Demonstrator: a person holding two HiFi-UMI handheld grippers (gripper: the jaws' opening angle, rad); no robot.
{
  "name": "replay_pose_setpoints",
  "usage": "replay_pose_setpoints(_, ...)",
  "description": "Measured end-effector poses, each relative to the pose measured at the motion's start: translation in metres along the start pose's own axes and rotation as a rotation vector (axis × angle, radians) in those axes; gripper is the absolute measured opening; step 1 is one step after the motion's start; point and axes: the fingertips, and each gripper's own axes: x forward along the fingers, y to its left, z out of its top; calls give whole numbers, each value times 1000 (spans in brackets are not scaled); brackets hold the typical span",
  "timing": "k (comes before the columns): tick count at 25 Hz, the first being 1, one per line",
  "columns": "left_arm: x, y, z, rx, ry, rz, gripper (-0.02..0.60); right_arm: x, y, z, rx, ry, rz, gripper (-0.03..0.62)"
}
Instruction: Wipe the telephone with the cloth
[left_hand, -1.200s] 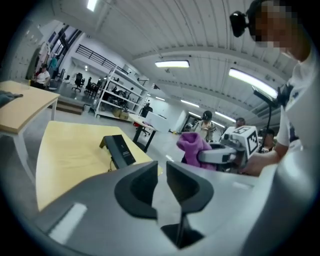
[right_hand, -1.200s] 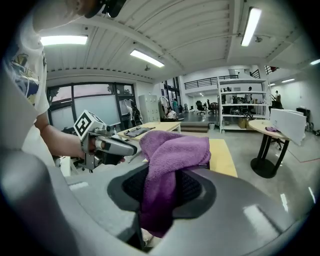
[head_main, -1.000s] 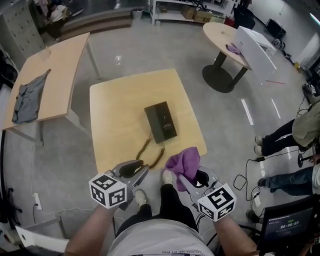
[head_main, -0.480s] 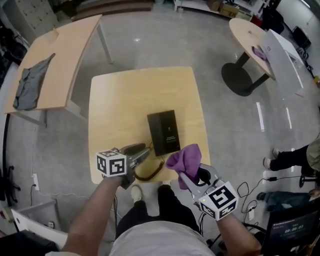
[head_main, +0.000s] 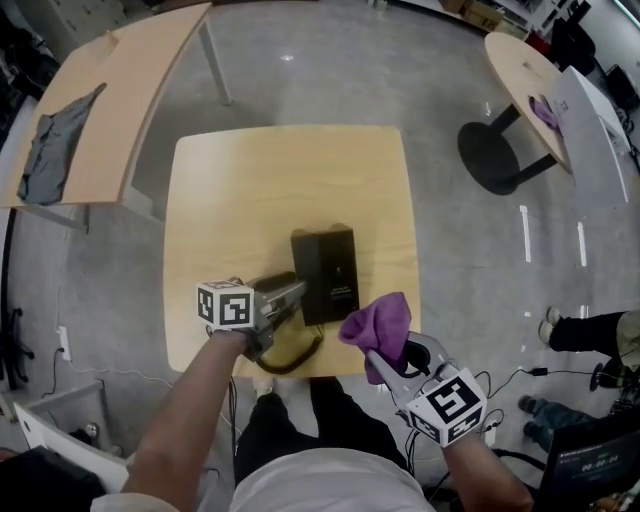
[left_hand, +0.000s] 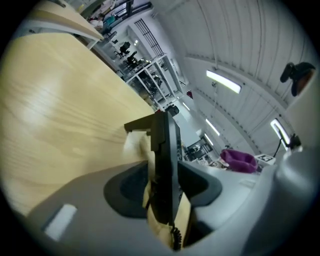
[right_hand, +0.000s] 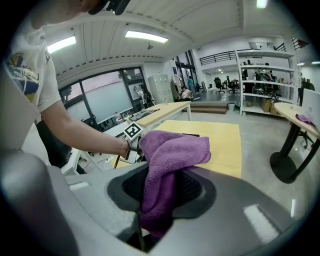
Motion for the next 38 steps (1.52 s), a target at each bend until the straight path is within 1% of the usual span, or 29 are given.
replay_pose_setpoints(3,7,-3,1,-23,7,-37,202,4,-4,-3,7,14,13,118)
replay_pose_setpoints(5,10,-5,-1,-30,17,-48,201,5,-6,-4,14,23,20,118)
replay_pose_setpoints(9,14,-9,-3,-37,29,-74,166,8,-11,-6,27,28,22,118)
replay_pose_setpoints(11,13,-9,-3,-37,33,-76,158,10,-12,-5,27,27,22,118)
replay_pose_setpoints(14,12,-10,-3,-18,40,-58,147,11,-13,-3,31,23,19,118)
replay_pose_setpoints(18,9,-13,-3,-7,38,-45,107,13,-12,-4,45,18,12,118)
replay_pose_setpoints(21,7,-17,-3,-5,35,-51,92,15,-8,-2,46,10,11,118)
replay_pose_setpoints(28,0,-26,-2,24,44,-68,86,14,-5,-2,60,-3,-19,118)
replay_pose_setpoints(30,-4,-31,1,21,36,-82,86,13,-4,0,62,-10,-31,118)
replay_pose_setpoints(33,-15,-45,10,15,11,-129,84,12,-5,5,56,-25,-49,118)
replay_pose_setpoints(35,-24,-60,16,24,-1,-160,84,12,-5,10,53,-37,-62,118)
replay_pose_setpoints(38,-41,-83,21,49,-9,-187,84,11,-1,20,41,-63,-78,118)
